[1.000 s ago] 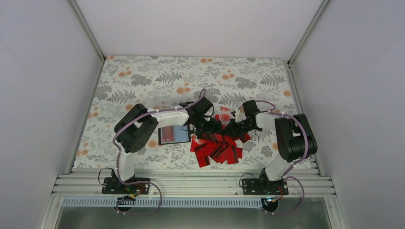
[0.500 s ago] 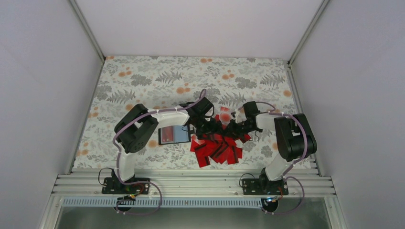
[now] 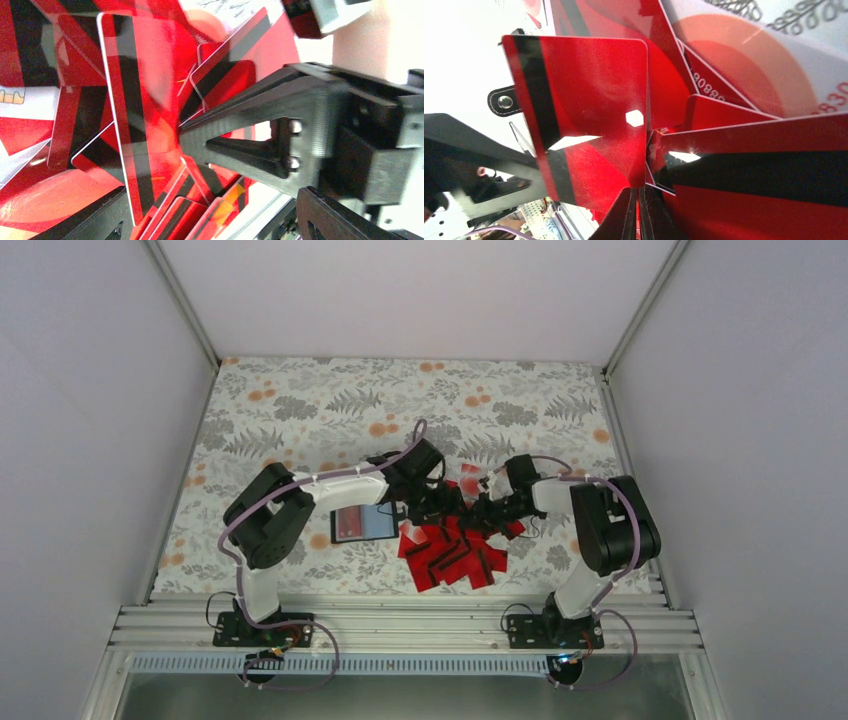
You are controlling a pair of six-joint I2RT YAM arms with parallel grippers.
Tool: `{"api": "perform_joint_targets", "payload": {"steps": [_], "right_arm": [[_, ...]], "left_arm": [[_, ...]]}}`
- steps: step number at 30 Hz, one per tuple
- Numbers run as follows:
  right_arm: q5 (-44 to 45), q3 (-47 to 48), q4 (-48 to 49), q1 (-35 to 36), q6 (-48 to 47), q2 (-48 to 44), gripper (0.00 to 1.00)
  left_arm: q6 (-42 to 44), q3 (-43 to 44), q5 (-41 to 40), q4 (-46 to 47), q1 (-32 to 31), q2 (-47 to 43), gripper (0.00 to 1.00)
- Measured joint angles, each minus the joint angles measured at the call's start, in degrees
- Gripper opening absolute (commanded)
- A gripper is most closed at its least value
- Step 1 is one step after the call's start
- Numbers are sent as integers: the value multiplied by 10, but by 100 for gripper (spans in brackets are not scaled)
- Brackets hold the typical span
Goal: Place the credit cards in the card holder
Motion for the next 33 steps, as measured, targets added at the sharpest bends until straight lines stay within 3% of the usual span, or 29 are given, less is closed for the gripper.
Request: {"api": "perform_joint_targets", "payload": {"steps": [11,22,33], "right_arm": [[-7,2,2,7,4,5,4],[-5,3,2,9,5,5,4],[-5,3,1,9,5,6,4]], "left_arm": [[5,-3,-15,8,0,-23,73],[28,-3,-26,-3,0,5,35],[41,7,-48,-8,0,28,25]]}}
